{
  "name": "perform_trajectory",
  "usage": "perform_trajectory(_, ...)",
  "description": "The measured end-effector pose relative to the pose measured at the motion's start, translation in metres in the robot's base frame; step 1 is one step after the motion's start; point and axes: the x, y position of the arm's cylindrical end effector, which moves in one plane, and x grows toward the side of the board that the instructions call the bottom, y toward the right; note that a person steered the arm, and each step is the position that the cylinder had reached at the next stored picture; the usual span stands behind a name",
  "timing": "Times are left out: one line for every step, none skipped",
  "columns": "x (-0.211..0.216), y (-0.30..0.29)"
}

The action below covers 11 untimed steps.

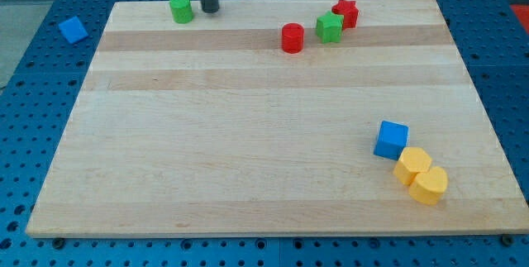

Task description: Slide the red star closer to the red circle

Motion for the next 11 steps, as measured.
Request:
perform_trajectory(-0.011,0.062)
perform_trajectory(-0.013,0.096)
perform_trajectory(-0.01,0.098)
perform_trajectory(-0.01,0.098)
perform_trajectory(-0.013,0.109)
perform_trajectory(-0.011,0.132)
perform_trajectory(-0.008,0.231)
perform_trajectory(-0.004,0.292)
perform_trajectory(0.029,0.249)
perform_trajectory(0.051,0.221)
perform_trajectory(0.052,0.178)
